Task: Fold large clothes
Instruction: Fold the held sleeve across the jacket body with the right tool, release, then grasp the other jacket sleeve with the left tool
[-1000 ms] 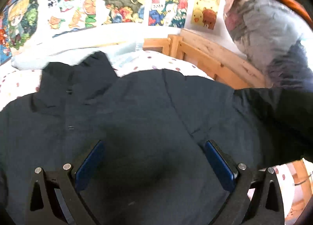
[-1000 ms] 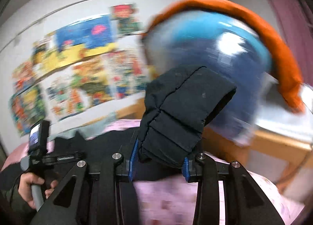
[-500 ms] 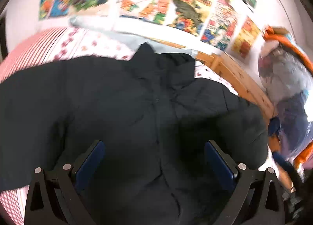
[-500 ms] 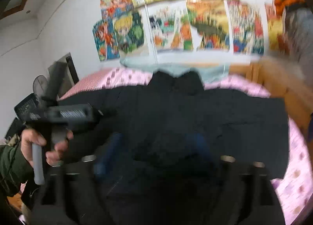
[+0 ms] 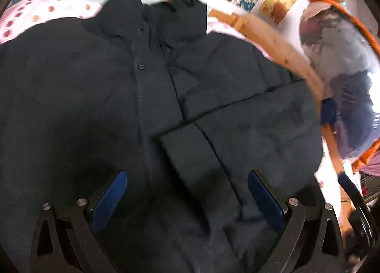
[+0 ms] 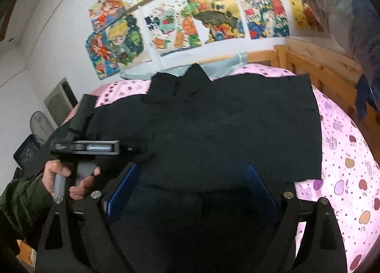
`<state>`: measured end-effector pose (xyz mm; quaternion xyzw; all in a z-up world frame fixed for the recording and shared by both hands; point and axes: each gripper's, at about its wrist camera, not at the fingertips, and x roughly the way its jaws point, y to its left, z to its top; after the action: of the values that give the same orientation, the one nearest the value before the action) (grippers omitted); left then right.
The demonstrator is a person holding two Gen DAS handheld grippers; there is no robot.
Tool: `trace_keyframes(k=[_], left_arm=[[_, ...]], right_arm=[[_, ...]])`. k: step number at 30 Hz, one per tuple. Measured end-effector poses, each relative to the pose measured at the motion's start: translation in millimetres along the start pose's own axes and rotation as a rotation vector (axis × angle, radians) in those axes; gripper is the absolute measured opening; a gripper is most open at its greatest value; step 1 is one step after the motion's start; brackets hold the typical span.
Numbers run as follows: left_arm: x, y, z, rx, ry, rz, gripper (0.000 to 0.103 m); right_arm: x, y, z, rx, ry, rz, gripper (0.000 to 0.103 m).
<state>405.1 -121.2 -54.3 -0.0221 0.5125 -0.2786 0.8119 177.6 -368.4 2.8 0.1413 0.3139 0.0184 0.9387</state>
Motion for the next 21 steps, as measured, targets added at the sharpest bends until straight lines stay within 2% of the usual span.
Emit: trace_keyframes(k=[1, 3, 4, 5, 7, 11, 14, 17, 21], left_arm=[[9.0, -1.9, 4.5, -0.001, 0.004, 0.007, 0.085], [23.6, -5.2, 11.1, 0.001, 0.037, 0.003, 0.023], [27.9, -7.1, 12.6, -0.002, 0.052, 0.046, 0.009], [27.9, -7.7, 11.8, -0.002, 0.05, 0.069, 0.004], [11.3, -8.7, 13.0, -0.007, -0.028, 0.068, 0.003], [-55.9, -8.5, 21.8, 0.009, -0.258, 0.137, 0.003], [-99.0, 0.9, 28.1, 0.006, -0.38, 0.265, 0.003], [-118.2, 17.9, 27.4, 0.019, -0.409, 0.466, 0.003], [-109.1, 55.4, 25.7, -0.032, -0.342, 0.646, 0.003]], right_arm=[[3.9, -0.5, 0.9, -0.001, 0.005, -0.01, 0.088], [3.4, -3.7, -0.3, -0.009, 0.003, -0.041, 0.088], [1.7, -4.8, 1.9, -0.013, 0.002, -0.059, 0.088], [-1.4, -6.5, 3.3, -0.017, -0.001, -0.069, 0.088], [-9.0, -6.5, 12.9, -0.031, -0.02, -0.089, 0.088], [-20.6, -3.3, 37.7, -0.084, -0.073, -0.132, 0.088], [-15.9, 3.8, 61.6, -0.115, -0.093, -0.154, 0.088], [6.4, 13.6, 85.5, -0.154, -0.104, -0.158, 0.088], [74.8, 22.5, 112.0, -0.144, -0.028, -0.094, 0.088]])
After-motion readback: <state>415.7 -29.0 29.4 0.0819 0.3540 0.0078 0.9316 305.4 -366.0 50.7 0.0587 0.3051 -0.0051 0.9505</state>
